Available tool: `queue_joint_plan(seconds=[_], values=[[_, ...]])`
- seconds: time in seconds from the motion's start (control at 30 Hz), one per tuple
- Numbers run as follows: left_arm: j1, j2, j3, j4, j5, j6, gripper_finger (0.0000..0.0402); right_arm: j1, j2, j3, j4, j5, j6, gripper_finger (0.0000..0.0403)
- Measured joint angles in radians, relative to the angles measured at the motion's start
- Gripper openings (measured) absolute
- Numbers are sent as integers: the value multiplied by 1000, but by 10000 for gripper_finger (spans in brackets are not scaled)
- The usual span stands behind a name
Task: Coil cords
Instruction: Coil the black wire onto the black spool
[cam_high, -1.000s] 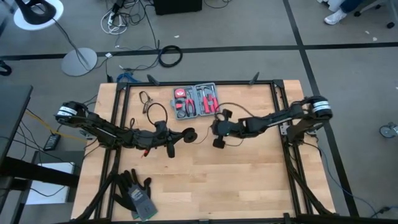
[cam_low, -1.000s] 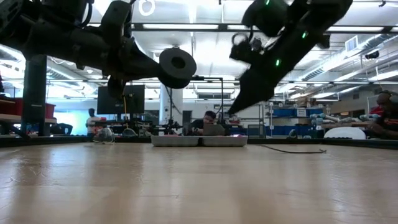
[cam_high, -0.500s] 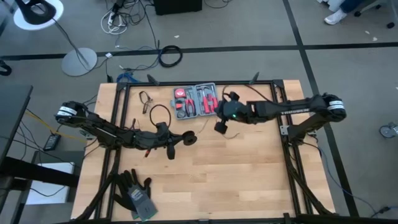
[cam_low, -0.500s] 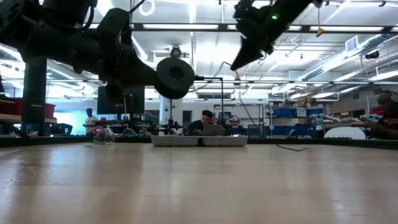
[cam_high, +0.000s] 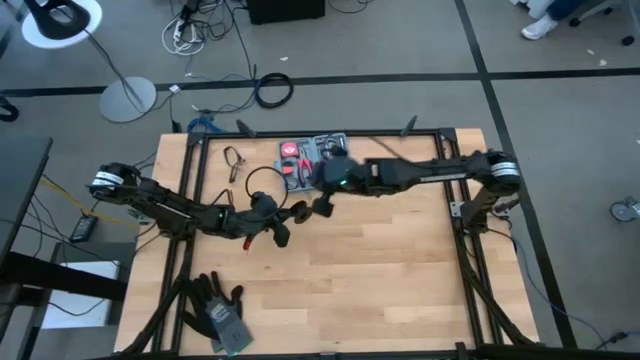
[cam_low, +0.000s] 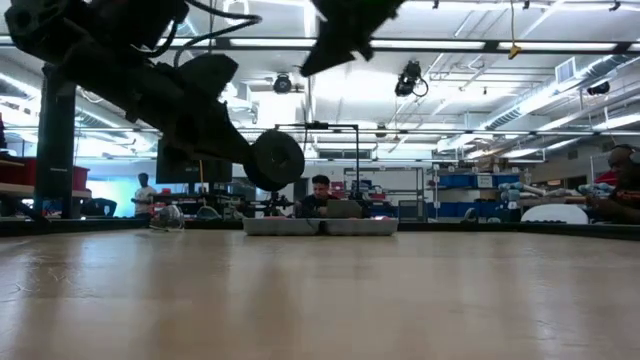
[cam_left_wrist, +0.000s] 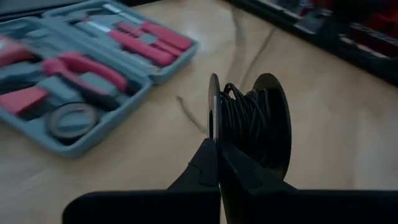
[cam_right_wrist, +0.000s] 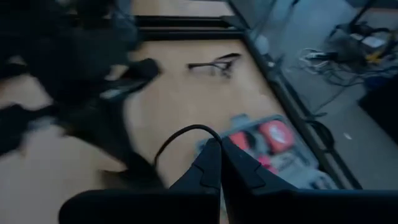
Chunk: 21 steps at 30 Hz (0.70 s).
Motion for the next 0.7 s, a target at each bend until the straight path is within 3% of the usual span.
queue_joint_plan(seconds=[0.2,0.33,0.5,0.6,0.7], values=[[19,0,0,-103,-82,-70,0,34,108,153,-158,13,61,0],[18,0,-1,-154,-88,-92,0,37,114,180,-276,126,101,0],[18,0,-1,-167,-102,-95,0,25,83,180,-400,120,204,0],[18,0,-1,-173,-105,-94,0,20,80,180,-486,58,272,0],[18,0,-1,-176,-114,-91,0,17,79,177,-548,-79,326,0]])
